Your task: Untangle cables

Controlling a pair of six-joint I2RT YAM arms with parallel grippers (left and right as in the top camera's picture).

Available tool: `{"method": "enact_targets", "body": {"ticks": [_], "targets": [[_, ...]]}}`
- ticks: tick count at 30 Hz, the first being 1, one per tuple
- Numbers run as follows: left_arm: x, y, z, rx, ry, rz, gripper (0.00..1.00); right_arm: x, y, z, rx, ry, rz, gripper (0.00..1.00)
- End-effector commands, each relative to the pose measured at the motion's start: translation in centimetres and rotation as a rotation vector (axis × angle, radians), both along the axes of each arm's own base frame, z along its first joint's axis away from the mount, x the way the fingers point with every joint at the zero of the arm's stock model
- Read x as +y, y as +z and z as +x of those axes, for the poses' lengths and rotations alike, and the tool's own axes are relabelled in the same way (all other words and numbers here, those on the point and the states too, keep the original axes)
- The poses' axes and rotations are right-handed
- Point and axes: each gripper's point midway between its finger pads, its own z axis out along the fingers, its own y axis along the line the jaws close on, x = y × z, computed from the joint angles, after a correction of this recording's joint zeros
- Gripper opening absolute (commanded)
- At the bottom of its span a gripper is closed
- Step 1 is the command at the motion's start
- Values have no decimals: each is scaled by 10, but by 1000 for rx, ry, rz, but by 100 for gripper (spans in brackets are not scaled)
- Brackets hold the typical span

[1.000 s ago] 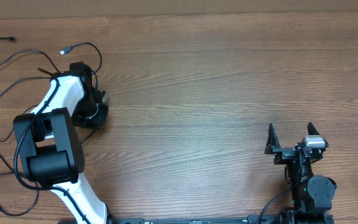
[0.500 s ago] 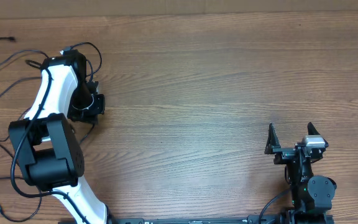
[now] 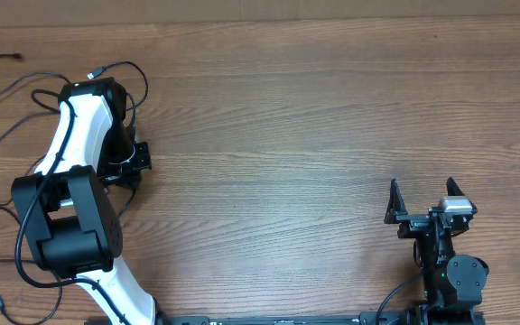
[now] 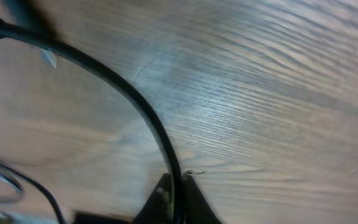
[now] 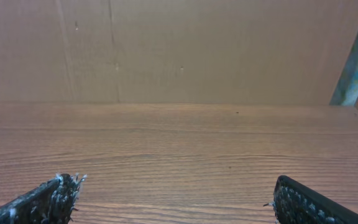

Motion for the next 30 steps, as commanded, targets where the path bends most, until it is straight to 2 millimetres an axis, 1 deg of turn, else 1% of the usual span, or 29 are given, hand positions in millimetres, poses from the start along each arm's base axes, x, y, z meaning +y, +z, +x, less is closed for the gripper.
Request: {"method": "enact_targets", "body": {"ticks": [1,2,4,12,13,14,15,16,17,19,22,24,26,28,30], "targets": [[6,11,-4,-7,330,113,21,0,-2,0,-5,0,3,100],[6,11,-4,-7,357,121,22,0,-2,0,-5,0,3,100],[6,11,-4,-8,408,137,27,0,-2,0,-5,0,3,100],[16,11,-5,-9,568,174,26,0,-2,0,-5,0,3,100],[18,11,-4,-14,574,173,28,0,-2,0,-5,0,3,100],[19,10,-2,-24,575,172,32,0,-2,0,-5,0,3,100],[19,9,0,-33,572,171,40,0,-2,0,-5,0,3,100],[19,9,2,-43,567,168,57,0,-2,0,-5,0,3,100],[20,8,6,-59,559,166,67,0,-2,0,-5,0,3,100],[22,6,15,-98,553,163,75,0,-2,0,-5,0,3,100],[26,2,35,-182,559,157,75,0,-2,0,-5,0,3,100],[28,0,45,-221,562,154,68,0,-2,0,-5,0,3,100],[30,-1,53,-253,580,154,68,0,-2,0,-5,0,3,100],[32,-2,63,-295,584,151,71,0,-2,0,-5,1,3,100],[33,-2,72,-333,586,147,70,0,-2,0,-5,0,3,100]]}}
